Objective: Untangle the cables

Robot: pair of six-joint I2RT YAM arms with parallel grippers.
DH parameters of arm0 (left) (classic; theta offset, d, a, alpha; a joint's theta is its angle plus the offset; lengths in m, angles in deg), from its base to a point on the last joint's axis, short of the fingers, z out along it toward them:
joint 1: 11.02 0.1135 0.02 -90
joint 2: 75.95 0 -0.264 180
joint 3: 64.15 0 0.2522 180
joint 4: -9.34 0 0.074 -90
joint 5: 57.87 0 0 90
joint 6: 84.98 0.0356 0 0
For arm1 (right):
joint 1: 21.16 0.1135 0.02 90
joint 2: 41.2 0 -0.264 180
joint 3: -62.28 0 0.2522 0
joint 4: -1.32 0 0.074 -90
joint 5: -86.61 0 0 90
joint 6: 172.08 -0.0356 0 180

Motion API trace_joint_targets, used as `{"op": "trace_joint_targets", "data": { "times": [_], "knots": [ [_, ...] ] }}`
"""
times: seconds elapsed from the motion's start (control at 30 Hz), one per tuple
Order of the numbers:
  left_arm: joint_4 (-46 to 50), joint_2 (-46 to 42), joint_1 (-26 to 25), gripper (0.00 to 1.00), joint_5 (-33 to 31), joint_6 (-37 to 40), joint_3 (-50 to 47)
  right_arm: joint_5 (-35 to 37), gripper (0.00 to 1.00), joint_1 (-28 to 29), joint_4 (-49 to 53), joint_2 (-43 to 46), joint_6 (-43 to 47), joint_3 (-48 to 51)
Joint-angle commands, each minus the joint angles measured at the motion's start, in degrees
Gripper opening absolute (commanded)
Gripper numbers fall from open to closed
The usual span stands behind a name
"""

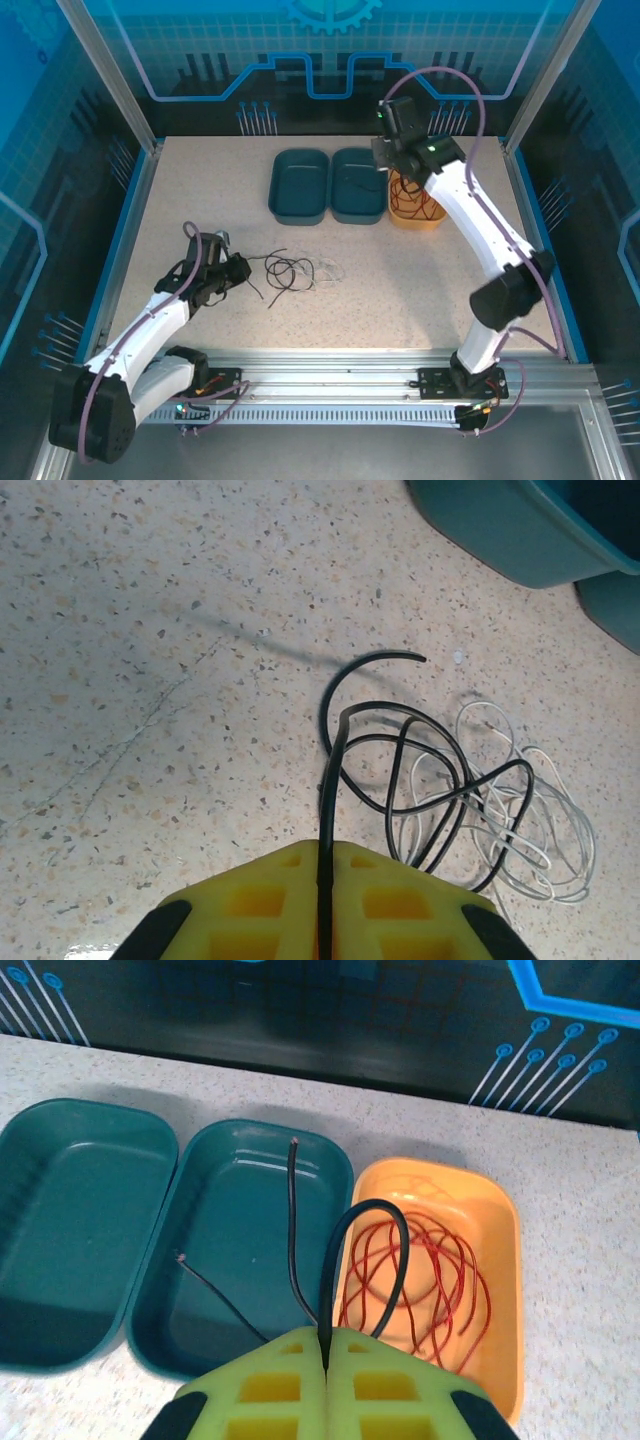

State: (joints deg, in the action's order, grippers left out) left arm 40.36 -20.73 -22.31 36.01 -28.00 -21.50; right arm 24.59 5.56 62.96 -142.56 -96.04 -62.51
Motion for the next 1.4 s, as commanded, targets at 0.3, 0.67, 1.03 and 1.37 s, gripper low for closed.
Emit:
{"op": "trace_joint_targets", "data": {
  "times": [0.3, 0.67, 1.03, 1.37],
  "knots": [
    [-0.30, -1.87, 0.48, 0.10, 2.96, 0.14, -1.11, 4.41, 0.00, 0.43, 2.15, -21.30, 6.36, -15.87],
    [-0.12, -2.03, 0.48, 0.10, 3.31, 0.00, -1.19, -1.81, 0.00, -0.25, 7.78, -31.55, 4.19, -17.19],
    [-0.51, -1.87, 0.48, 0.10, 4.38, -0.38, -0.93, -6.08, 0.00, -0.53, 8.36, -38.35, 3.96, -17.59],
    [-0.29, -2.18, 0.43, 0.10, 4.73, -0.33, -0.80, -9.89, 0.21, -0.97, 9.51, -37.52, 3.40, -18.07]
  ]
}}
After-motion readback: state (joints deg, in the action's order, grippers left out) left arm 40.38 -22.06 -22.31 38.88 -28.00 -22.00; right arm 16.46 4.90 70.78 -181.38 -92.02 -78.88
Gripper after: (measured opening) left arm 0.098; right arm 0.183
